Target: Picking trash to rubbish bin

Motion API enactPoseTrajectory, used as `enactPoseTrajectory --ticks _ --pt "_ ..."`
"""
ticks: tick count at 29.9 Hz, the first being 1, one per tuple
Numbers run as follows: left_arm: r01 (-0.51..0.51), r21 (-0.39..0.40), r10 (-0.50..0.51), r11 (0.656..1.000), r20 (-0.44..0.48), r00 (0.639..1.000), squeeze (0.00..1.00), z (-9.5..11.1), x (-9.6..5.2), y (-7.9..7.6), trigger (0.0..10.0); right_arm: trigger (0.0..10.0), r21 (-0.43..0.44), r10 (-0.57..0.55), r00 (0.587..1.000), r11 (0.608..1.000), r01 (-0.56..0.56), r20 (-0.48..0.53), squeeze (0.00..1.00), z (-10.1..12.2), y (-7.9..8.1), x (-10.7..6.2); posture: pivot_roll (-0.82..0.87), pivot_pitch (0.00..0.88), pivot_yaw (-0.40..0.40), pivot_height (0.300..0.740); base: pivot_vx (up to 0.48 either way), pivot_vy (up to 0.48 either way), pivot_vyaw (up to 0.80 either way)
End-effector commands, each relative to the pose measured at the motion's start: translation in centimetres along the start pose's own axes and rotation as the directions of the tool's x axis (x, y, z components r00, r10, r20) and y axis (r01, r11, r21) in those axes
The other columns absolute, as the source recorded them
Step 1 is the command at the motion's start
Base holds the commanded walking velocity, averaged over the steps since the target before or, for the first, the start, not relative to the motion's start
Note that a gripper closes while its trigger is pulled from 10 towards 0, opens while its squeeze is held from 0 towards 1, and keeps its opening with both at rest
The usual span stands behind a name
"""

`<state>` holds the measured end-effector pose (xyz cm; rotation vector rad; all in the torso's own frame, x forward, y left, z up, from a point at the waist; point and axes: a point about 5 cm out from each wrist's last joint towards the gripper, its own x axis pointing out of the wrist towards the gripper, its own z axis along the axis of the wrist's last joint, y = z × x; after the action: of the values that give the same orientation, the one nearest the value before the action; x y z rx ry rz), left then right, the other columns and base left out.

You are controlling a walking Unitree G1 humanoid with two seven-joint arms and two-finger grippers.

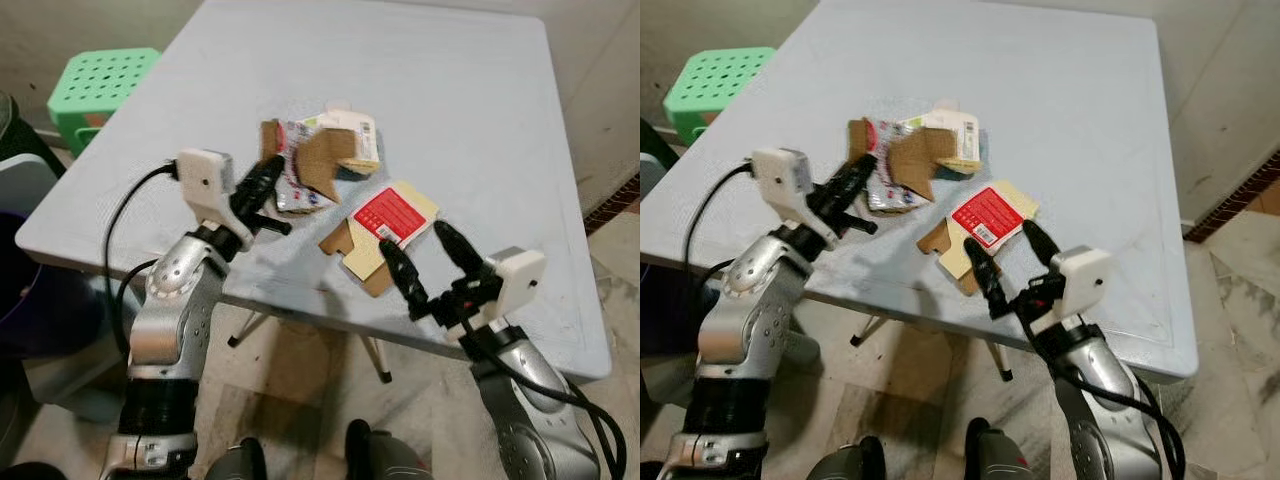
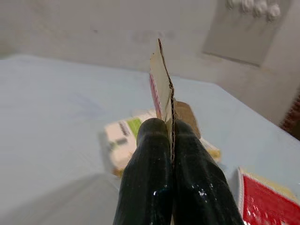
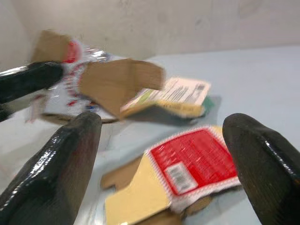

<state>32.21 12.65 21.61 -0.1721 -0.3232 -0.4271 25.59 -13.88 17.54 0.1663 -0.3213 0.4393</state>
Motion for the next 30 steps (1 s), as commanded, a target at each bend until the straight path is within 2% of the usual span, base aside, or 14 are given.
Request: enactPoseTrajectory --ticks 1,2,8,10,11,13,14,17,21,24,30 --pt "-0.023 0.008 0.023 1.000 0.016 1.000 0.00 0.3 -0.4 0.0 10.0 10.0 -0.016 -0.026 1.000 1.000 0.026 0.010 0.00 0.0 -0.3 -0.1 -0.10 0.168 -0.005 0.740 0.000 0.000 0.00" --pt "-0.043 0.013 0.043 0.999 0.017 0.999 0.00 0.2 -0.7 0.0 10.0 10.0 -0.028 -0.048 0.999 0.998 0.049 0.012 0.00 -0.1 -0.6 0.0 -0.08 0.143 -0.015 0.740 0.000 0.000 0.00" --pt "-0.143 0.067 0.143 0.987 0.009 0.990 0.00 -0.3 -1.8 0.4 10.0 10.0 -0.041 -0.111 0.994 0.993 0.111 0.011 0.00 -0.4 -1.3 0.3 -0.07 0.119 -0.020 0.740 0.000 0.000 0.00" --pt "-0.238 0.116 0.241 0.964 -0.010 0.971 0.00 -1.3 -2.6 1.2 10.0 10.0 -0.083 -0.191 0.981 0.978 0.189 -0.018 0.00 -1.0 -2.1 0.3 -0.06 0.099 -0.027 0.740 0.000 0.000 0.00" --pt "-0.238 0.116 0.241 0.964 -0.010 0.971 0.00 -1.3 -2.6 1.2 10.0 10.0 -0.083 -0.191 0.981 0.978 0.189 -0.018 0.00 -1.0 -2.1 0.3 -0.06 0.099 -0.027 0.740 0.000 0.000 0.00" --pt "-0.296 0.175 0.304 0.939 -0.022 0.952 0.00 -1.8 -3.1 1.8 10.0 10.0 -0.112 -0.255 0.966 0.962 0.249 -0.033 0.00 -1.5 -2.7 0.1 -0.06 0.092 -0.025 0.740 0.000 0.000 0.00" --pt "-0.304 0.200 0.313 0.931 -0.015 0.950 0.00 -2.0 -3.5 2.2 10.0 10.0 -0.153 -0.262 0.964 0.955 0.252 -0.050 0.00 -1.9 -3.0 -0.2 -0.05 0.086 -0.025 0.740 0.000 0.000 0.00" --pt "-0.299 0.180 0.306 0.937 -0.011 0.952 0.00 -2.2 -3.7 2.4 10.0 10.0 -0.221 -0.269 0.961 0.943 0.250 -0.060 0.00 -2.3 -3.4 -0.5 -0.05 0.086 -0.025 0.740 0.000 0.000 0.00" --pt "-0.276 0.186 0.282 0.943 -0.006 0.959 0.00 -2.1 -3.3 2.4 10.0 10.0 -0.229 -0.281 0.958 0.938 0.260 -0.061 0.00 -2.4 -3.8 -0.5 -0.03 0.077 -0.037 0.740 0.000 0.000 0.00" --pt "-0.248 0.166 0.254 0.954 -0.011 0.967 0.00 -2.0 -2.6 2.7 10.0 10.0 -0.218 -0.280 0.958 0.941 0.259 -0.070 0.00 -2.7 -4.1 0.1 -0.03 0.076 -0.037 0.740 0.000 0.000 0.80" --pt "-0.232 0.197 0.240 0.952 -0.013 0.971 0.00 -2.2 -2.1 2.9 10.0 10.0 -0.253 -0.277 0.959 0.934 0.254 -0.057 0.00 -2.6 -4.3 0.7 -0.02 0.070 -0.039 0.740 0.000 0.000 0.80"
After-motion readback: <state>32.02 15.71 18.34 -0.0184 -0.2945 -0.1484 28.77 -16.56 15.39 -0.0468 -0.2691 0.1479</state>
